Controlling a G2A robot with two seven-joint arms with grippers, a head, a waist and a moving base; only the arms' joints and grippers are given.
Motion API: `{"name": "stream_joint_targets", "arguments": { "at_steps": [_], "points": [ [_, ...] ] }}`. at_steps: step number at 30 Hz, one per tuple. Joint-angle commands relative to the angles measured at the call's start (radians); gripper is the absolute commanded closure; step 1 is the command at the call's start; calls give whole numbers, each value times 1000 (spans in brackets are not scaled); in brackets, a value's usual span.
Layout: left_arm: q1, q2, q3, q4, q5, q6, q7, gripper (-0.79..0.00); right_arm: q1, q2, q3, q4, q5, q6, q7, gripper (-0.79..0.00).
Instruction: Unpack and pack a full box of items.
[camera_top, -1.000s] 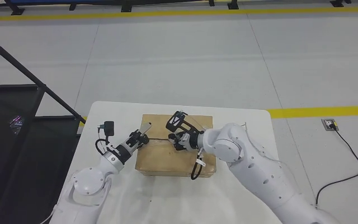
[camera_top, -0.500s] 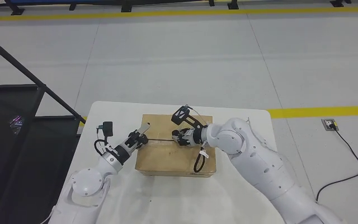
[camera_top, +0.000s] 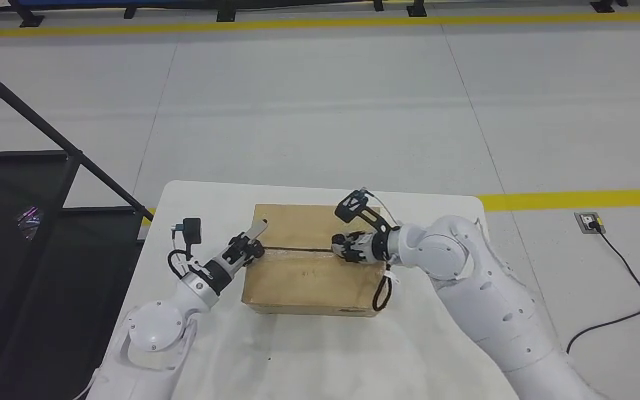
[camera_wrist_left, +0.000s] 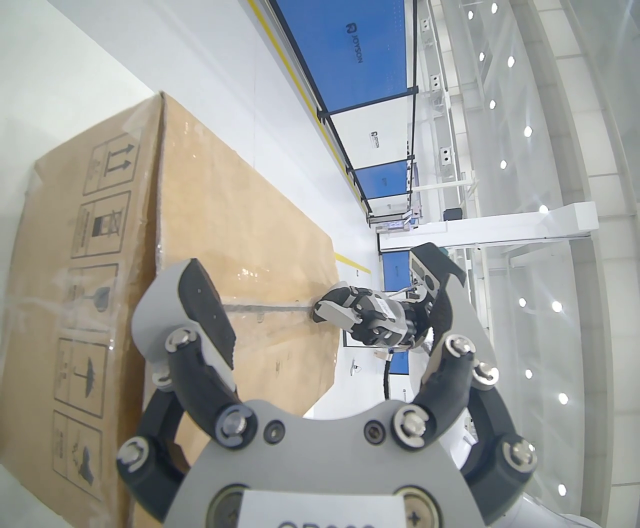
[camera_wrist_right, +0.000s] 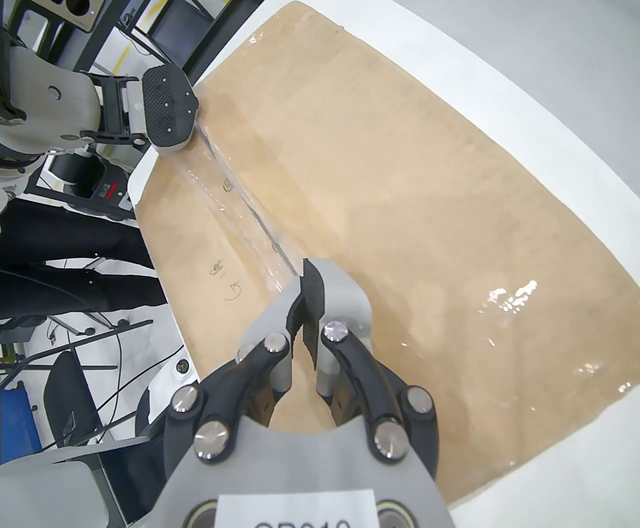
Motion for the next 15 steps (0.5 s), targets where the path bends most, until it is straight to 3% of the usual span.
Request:
{"name": "stream_joint_targets", "arguments": {
  "at_steps": [1,13,14,15],
  "points": [
    [1,0,0,-1,1,0,1,-785,-13,8,21,-8,-7,8,6,0],
    [35,6,-53,-33,-17,-12,29,-785,-62,28,82,-36,6,31,14,0],
    [42,7,-64,-42,-21,-13,33,-785,-62,28,82,-36,6,31,14,-58],
    [50,8,-74,-50,-21,-16,37,-785,-62,28,82,-36,6,31,14,0]
  ]
}}
